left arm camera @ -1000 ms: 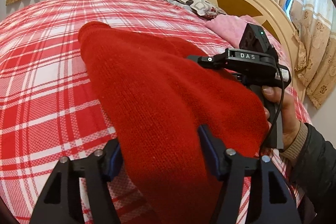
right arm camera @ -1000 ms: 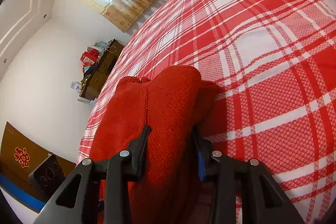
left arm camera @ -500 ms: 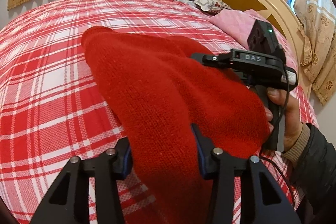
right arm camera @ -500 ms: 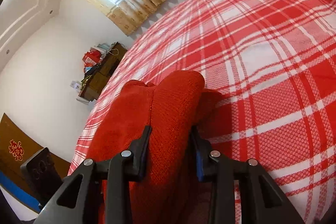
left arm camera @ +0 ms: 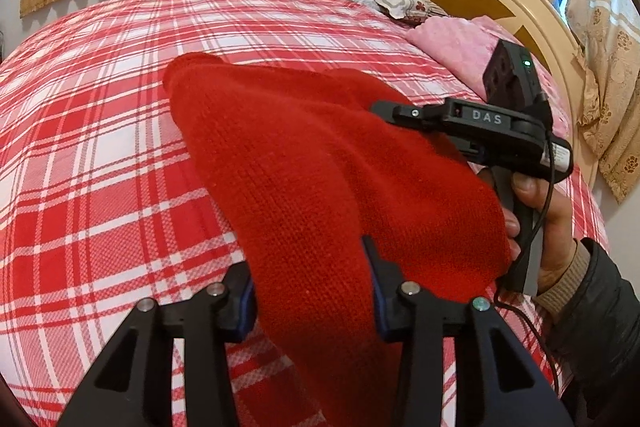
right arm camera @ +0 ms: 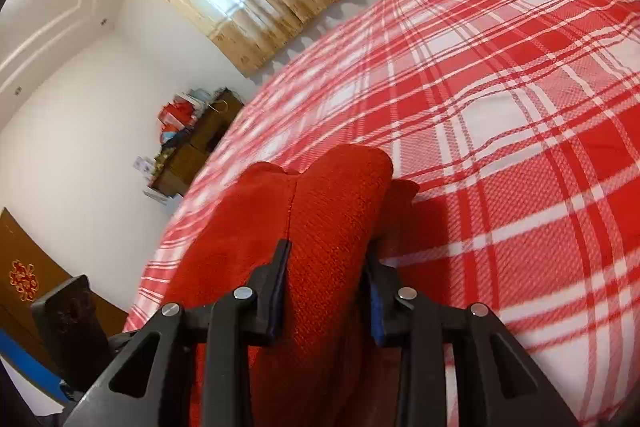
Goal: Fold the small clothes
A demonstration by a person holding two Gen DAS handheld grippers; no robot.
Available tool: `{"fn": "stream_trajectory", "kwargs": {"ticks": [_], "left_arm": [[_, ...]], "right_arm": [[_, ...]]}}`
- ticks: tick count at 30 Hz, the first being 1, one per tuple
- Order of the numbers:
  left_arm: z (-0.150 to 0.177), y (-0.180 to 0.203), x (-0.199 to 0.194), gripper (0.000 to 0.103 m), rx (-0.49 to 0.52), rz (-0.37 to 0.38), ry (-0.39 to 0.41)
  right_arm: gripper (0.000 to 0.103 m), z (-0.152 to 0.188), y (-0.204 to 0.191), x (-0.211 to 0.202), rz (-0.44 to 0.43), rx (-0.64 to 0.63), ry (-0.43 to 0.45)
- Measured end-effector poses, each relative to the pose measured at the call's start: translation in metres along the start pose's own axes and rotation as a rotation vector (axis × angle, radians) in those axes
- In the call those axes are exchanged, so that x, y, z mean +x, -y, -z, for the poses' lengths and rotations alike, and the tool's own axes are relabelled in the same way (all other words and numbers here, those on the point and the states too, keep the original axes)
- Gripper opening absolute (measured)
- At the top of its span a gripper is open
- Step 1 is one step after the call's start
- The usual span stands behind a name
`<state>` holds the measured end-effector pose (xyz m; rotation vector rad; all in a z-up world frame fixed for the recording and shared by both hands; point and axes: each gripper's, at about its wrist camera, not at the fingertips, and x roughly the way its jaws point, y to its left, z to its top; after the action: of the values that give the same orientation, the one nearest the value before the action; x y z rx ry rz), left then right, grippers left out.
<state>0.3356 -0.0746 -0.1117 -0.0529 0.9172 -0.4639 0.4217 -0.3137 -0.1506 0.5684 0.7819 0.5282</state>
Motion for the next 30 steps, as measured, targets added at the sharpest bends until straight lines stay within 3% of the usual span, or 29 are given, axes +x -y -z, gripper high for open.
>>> {"fn": "stream_trajectory", "kwargs": {"ticks": [12, 30], "left_arm": [[0.026, 0.003, -0.031, 0.045, 0.036, -0.045, -0.024], [0.076, -0.020, -0.100, 0.044, 0.014, -0.111, 0.018]], "right_arm": [[0.034, 0.045, -0.040, -0.015, 0.029, -0.012, -0.013], [0.034, 0.087, -0.131, 0.011, -0.073, -0.098, -0.076]]}}
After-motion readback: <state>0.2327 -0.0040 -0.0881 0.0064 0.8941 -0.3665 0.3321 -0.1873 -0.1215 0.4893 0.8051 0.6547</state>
